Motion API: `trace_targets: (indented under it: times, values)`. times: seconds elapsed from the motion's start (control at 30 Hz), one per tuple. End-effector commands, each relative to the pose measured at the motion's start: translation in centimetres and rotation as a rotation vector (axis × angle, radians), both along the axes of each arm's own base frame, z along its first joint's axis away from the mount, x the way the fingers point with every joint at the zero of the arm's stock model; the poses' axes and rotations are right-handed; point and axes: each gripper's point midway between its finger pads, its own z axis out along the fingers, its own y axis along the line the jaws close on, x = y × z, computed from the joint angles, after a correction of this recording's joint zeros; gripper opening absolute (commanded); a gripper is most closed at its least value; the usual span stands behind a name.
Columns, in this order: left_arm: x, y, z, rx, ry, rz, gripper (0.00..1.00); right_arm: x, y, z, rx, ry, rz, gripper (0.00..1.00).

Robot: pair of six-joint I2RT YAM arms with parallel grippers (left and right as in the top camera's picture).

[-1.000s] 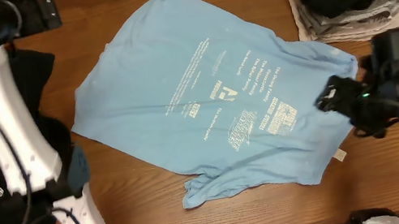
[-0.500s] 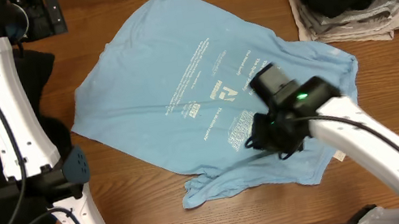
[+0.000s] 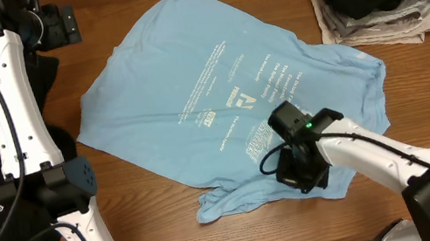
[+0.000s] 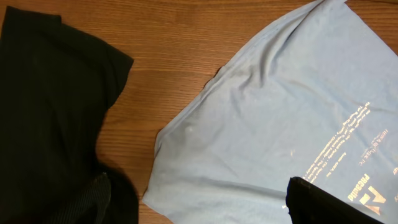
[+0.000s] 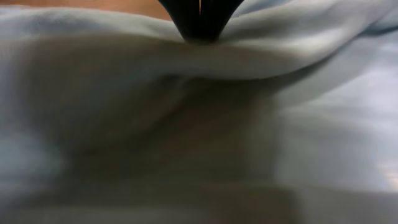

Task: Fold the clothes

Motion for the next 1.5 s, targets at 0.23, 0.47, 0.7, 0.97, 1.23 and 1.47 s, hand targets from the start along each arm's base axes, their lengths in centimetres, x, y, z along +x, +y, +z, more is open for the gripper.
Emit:
trace_targets:
  times: [0.23,0.47,0.7,0.97,1.23,1.47]
  values:
    - [0.0,-0.4,-0.1,-0.001,0.001,-0.026,0.93,-1.6,-6.0,-2.6,-0.038,0.109,-0.282,0.04]
    - [0.1,-0.7,-0.1,-0.001,-0.003,-0.033,0.94,0.0,-9.6,-2.5,0.017,0.096,-0.427,0.04]
    - [0.7,-1.9,0.2,0.004,-0.023,-0.061,0.96,0.4,-14.3,-2.3,0.086,0.072,-0.565,0.04]
    - [1.4,-3.7,-1.7,0.007,0.009,-0.115,0.97,0.7,-19.7,-1.0,0.113,0.018,-0.686,0.04]
    - [2.7,-8.5,-8.4,-0.062,0.116,-0.326,0.96,2.1,-22.0,3.1,0.16,-0.047,-0.57,0.19]
    - [3.7,-11.7,-14.6,-0.051,0.19,-0.461,0.96,5.4,-22.0,8.0,0.162,-0.17,-0.432,0.53]
